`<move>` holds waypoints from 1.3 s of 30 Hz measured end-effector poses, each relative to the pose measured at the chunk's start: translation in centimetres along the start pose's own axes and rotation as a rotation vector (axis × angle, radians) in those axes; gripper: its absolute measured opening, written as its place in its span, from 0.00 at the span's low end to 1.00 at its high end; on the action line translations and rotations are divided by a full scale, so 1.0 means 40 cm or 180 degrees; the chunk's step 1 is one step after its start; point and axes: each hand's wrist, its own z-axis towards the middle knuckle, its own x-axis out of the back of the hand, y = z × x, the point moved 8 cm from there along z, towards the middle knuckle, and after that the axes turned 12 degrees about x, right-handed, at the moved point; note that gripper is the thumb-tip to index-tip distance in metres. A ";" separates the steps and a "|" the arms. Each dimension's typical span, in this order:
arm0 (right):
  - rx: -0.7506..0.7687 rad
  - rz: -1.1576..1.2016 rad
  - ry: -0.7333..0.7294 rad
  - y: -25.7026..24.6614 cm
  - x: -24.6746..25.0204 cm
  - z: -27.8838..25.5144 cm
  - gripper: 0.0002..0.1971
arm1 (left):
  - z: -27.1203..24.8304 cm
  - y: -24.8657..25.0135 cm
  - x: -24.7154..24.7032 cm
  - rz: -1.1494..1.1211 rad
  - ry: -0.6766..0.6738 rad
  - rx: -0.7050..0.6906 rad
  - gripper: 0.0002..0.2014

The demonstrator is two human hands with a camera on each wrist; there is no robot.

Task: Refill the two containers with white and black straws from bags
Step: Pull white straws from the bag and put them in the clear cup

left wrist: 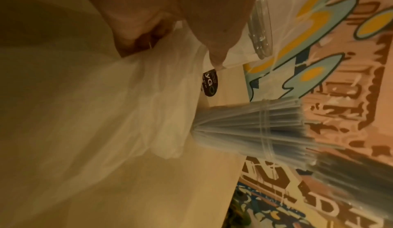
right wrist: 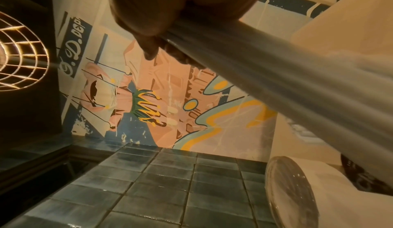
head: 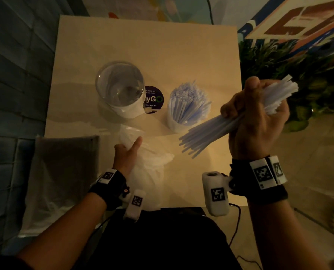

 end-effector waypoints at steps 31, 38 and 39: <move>0.0586 -0.2402 -0.3753 0.064 -0.201 -0.150 0.30 | -0.349 0.198 -0.131 0.1263 -0.1576 -0.2397 0.22; -0.0146 -0.1092 -0.1771 0.079 -0.059 -0.115 0.24 | -0.355 0.288 -0.058 -0.0569 -0.1689 -0.2140 0.12; -0.0515 -0.0972 -0.1578 0.109 -0.041 -0.131 0.24 | -0.365 0.311 -0.044 -0.0915 -0.1802 -0.2270 0.11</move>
